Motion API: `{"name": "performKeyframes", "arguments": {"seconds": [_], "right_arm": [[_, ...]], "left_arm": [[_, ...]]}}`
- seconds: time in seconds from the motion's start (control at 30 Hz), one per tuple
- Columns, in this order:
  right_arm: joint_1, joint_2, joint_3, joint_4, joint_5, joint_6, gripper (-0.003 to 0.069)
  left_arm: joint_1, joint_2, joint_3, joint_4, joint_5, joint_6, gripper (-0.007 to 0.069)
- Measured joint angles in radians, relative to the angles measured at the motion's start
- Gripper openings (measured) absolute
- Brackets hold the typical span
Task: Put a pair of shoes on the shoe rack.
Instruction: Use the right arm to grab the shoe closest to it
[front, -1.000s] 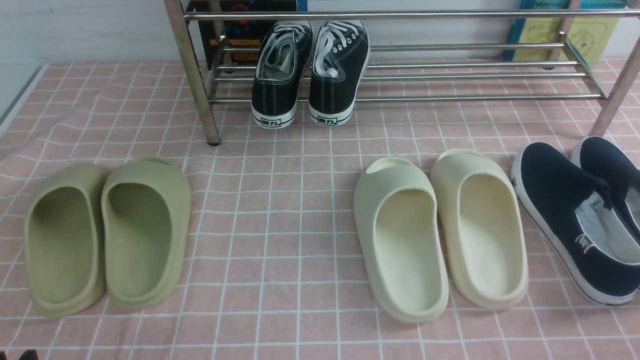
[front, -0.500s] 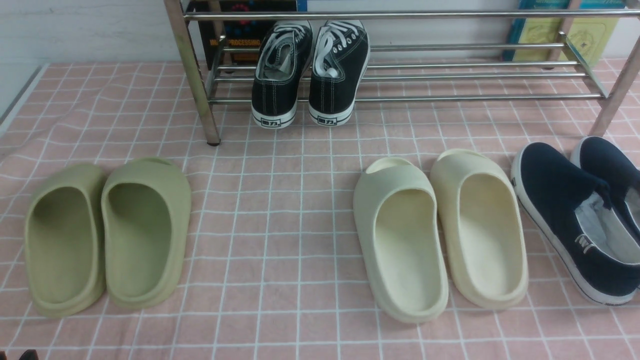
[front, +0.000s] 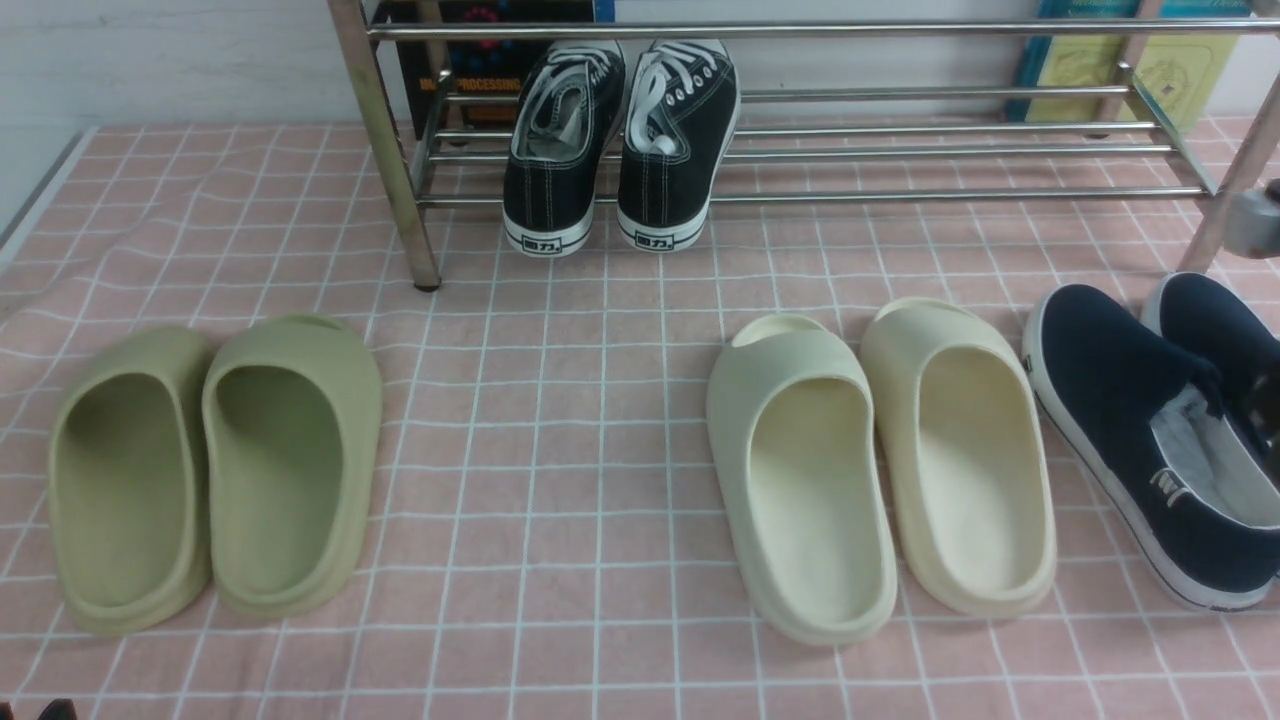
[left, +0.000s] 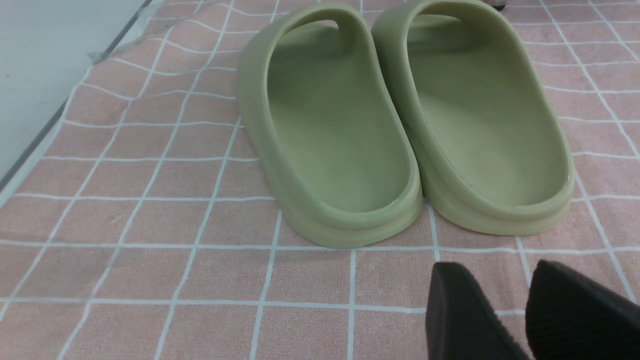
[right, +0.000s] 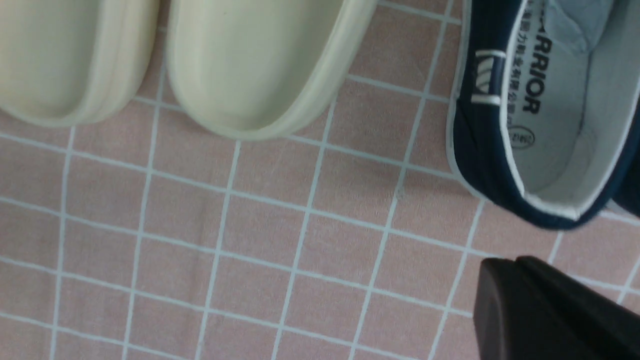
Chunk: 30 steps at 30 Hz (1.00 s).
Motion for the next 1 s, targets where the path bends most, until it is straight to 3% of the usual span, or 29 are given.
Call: {"name": "performKeyframes", "arguments": {"seconds": [0.13, 0.2, 0.23, 0.27, 0.4, 0.5, 0.57, 0.8, 1.0], "right_arm": [[0.0, 0.094, -0.027, 0.0, -0.017, -0.009, 0.0177], [0.0, 0.155, -0.03, -0.007, -0.04, -0.009, 0.0314], [0.0, 0.162, -0.03, -0.007, -0.042, -0.009, 0.0324], [0.0, 0.191, -0.03, -0.014, -0.062, -0.009, 0.0405], [0.0, 0.251, -0.03, -0.032, -0.102, -0.009, 0.0473], [0.0, 0.281, -0.03, -0.039, -0.126, -0.009, 0.046], [0.0, 0.315, -0.031, -0.049, -0.15, -0.009, 0.0393], [0.004, 0.353, -0.031, -0.045, -0.167, -0.023, 0.0046], [0.018, 0.334, -0.055, -0.061, -0.14, -0.032, 0.0026]], "left_arm": [[0.0, 0.0, 0.0, 0.0, 0.0, 0.0, 0.0239], [0.0, 0.0, 0.0, 0.0, 0.0, 0.0, 0.0239], [0.0, 0.0, 0.0, 0.0, 0.0, 0.0, 0.0239], [0.0, 0.0, 0.0, 0.0, 0.0, 0.0, 0.0239], [0.0, 0.0, 0.0, 0.001, 0.0, 0.0, 0.0239], [0.0, 0.0, 0.0, 0.001, 0.0, 0.0, 0.0239], [0.0, 0.0, 0.0, 0.001, 0.0, 0.0, 0.0239], [0.0, 0.0, 0.0, 0.001, 0.0, 0.0, 0.0239], [0.0, 0.0, 0.0, 0.001, 0.0, 0.0, 0.0239]]}}
